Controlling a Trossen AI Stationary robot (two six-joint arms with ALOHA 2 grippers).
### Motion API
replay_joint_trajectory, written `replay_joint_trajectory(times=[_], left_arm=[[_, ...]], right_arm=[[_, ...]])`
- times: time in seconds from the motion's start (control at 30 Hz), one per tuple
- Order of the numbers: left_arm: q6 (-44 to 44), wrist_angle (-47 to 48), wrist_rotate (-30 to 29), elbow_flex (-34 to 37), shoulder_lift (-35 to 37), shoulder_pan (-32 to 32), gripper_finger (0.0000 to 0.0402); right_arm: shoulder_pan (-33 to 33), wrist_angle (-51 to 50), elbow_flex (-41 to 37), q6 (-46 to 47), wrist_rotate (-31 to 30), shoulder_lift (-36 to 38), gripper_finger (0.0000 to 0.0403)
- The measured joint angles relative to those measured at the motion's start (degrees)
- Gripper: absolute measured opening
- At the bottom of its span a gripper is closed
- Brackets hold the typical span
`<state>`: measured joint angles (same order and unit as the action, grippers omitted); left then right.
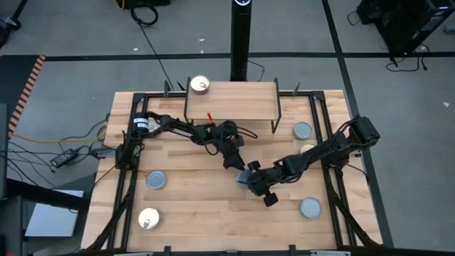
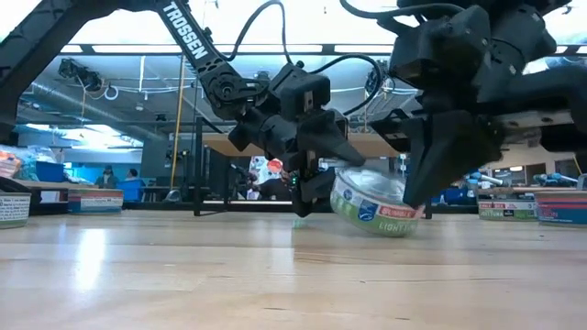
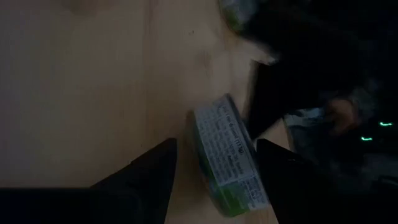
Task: Stack canned seafood by type on shelf
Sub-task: Put the center green tuna can on the shelf
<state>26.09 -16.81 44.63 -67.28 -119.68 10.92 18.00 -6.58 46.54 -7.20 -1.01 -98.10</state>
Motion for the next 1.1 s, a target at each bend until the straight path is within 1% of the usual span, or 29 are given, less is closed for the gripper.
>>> replay_joint_trajectory(times=[0.27,0.47,0.7,0.83,1.1], left_arm=[[1.57,-2.06,0.81,-0.07,0.15,-0.18,0.0227],[2.66,-0.7,0.26,0.13,-0.17,-0.09,0.0227],[2.37,-1.45,0.9,0.08,-0.06,-1.07,0.0236],[0.38,-1.71,2.71,0.08,-0.06,-1.35,0.0236],[-2.77,-1.74,2.9,0.06,-0.04,-1.37,0.0219]], right_arm=[[-0.22,-0.61,-0.14,-0.05,-0.71,-0.12,0.0007],[-0.62,-3.14,-0.56,0.19,-0.63,-0.39,0.0007],[-1.01,-3.51,-0.37,0.1,-0.56,-0.35,0.0007],[-1.01,-3.51,-0.35,0.26,-0.62,-0.35,0.0008],[-1.01,-3.96,-0.24,3.65,-0.83,-0.28,0.0034]])
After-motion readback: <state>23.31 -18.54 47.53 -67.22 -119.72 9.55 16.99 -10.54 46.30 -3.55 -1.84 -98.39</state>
